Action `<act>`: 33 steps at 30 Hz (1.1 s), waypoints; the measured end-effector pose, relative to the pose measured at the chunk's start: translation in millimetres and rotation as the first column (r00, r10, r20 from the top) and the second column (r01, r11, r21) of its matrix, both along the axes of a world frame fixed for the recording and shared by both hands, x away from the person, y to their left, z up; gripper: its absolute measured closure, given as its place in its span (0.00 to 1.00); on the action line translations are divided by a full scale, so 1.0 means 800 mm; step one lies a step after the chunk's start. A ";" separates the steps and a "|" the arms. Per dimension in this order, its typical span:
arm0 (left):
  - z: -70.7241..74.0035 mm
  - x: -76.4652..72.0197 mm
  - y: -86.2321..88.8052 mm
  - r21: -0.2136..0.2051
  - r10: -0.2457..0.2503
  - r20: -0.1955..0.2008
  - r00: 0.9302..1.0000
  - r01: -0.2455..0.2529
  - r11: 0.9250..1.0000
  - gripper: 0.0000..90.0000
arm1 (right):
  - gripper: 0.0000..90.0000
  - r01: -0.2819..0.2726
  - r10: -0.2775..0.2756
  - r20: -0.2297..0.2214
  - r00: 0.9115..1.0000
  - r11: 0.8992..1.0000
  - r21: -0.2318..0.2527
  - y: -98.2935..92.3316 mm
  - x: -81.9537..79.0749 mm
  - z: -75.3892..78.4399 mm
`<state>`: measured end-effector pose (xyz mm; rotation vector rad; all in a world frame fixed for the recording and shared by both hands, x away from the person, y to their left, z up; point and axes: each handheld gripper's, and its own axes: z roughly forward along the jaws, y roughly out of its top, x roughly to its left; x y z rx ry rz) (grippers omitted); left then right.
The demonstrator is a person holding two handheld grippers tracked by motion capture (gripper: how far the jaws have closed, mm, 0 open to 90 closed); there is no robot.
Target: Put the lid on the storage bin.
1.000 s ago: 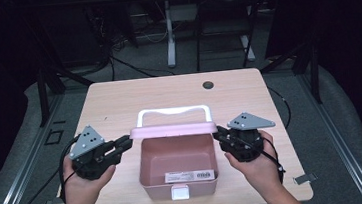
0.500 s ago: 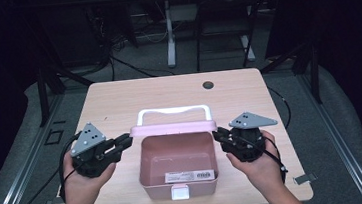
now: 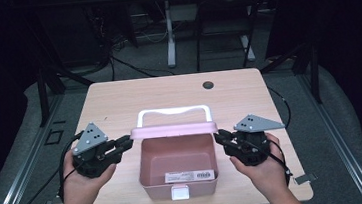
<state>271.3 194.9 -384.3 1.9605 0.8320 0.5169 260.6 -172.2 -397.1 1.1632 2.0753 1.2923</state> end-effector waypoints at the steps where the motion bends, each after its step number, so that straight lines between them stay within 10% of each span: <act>1: 0.000 0.000 0.000 0.000 0.000 0.000 1.000 0.000 1.000 0.90 | 0.86 0.000 0.000 0.000 1.000 1.000 0.000 0.000 0.000 0.000; 33: -0.011 -0.020 0.004 0.009 -0.018 -0.001 1.000 0.018 1.000 0.90 | 0.85 -0.030 0.031 0.050 0.998 0.999 -0.010 0.001 -0.033 0.004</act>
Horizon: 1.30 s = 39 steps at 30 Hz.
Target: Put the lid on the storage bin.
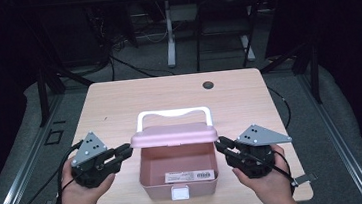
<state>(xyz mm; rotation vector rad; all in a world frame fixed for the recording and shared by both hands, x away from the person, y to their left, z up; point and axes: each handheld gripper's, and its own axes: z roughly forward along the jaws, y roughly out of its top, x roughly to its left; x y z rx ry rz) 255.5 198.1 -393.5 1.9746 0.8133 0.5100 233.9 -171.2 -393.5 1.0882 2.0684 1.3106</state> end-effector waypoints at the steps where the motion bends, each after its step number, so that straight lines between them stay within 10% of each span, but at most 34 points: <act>1: 0.000 -0.001 0.000 -0.003 0.000 -0.001 1.000 0.000 1.000 0.90 | 0.85 -0.002 0.002 -0.001 1.000 1.000 -0.001 0.000 0.000 -0.001; 39: -0.023 -0.022 0.006 -0.028 -0.029 -0.029 0.999 0.028 0.999 0.89 | 0.85 -0.017 0.018 -0.042 0.999 1.000 0.022 -0.005 -0.019 -0.029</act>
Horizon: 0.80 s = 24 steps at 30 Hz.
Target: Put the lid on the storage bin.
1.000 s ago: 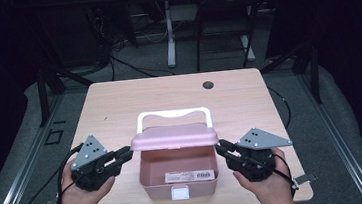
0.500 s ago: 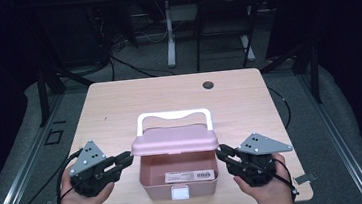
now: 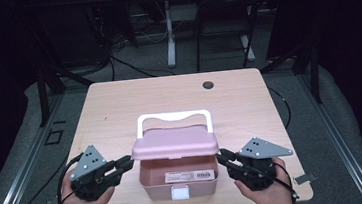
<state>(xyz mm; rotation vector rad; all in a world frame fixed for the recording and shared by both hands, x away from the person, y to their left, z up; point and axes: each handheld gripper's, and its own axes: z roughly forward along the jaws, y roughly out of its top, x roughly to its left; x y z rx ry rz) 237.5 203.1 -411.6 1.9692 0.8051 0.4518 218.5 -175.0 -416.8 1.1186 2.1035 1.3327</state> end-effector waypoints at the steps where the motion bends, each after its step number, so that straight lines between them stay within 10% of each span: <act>1: 0.000 0.000 0.000 0.000 0.000 0.000 1.000 0.000 1.000 0.89 | 0.85 0.000 0.000 0.000 1.000 1.000 0.000 0.000 0.000 0.000; 24: -0.019 -0.012 0.000 0.005 -0.005 -0.009 1.000 0.005 1.000 0.89 | 0.85 0.034 -0.032 -0.040 0.999 0.999 0.032 -0.024 -0.012 -0.014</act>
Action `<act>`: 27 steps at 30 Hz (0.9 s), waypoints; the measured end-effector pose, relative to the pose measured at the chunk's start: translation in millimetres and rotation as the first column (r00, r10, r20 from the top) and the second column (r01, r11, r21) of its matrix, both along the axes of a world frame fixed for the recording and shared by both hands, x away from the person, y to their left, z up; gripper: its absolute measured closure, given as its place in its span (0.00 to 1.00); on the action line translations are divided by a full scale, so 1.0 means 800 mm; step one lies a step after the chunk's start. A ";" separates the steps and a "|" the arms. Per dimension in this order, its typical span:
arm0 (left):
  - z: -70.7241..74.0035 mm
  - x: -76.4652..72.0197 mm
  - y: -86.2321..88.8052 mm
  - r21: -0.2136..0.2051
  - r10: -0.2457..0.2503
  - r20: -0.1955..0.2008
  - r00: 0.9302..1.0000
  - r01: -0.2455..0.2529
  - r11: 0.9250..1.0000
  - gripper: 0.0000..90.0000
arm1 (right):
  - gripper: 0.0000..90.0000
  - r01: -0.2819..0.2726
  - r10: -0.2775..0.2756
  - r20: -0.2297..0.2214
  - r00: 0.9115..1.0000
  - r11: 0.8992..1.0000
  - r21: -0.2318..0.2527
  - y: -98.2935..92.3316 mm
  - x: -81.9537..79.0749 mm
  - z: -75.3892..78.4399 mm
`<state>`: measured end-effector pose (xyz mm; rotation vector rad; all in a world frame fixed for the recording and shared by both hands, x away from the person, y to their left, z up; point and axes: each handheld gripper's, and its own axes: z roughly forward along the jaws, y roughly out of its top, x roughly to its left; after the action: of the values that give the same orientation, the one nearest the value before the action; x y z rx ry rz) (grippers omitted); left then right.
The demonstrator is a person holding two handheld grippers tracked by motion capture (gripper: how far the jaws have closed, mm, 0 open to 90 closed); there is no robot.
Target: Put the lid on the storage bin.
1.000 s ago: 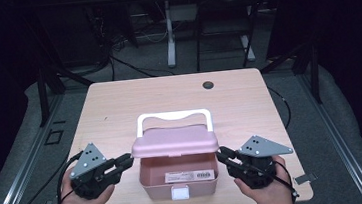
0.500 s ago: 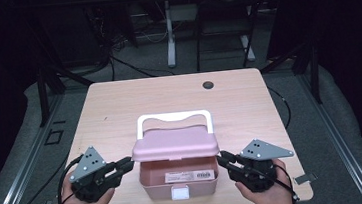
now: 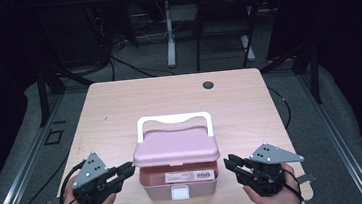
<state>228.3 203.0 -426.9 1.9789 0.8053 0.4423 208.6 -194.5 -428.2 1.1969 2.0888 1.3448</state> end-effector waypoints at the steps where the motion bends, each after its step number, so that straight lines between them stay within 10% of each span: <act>1: -0.001 -0.001 0.000 0.000 0.000 -0.005 1.000 0.000 1.000 0.89 | 0.85 0.007 -0.007 0.000 1.000 1.000 0.007 -0.002 0.001 0.000; 27: -0.027 -0.008 0.002 0.000 -0.004 -0.035 0.999 0.004 1.000 0.90 | 0.84 0.031 -0.031 0.001 1.000 0.999 0.026 -0.005 0.013 -0.001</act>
<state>222.3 204.8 -448.1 1.9927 0.8226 0.4064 219.0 -198.2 -429.2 1.2333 2.0494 1.3626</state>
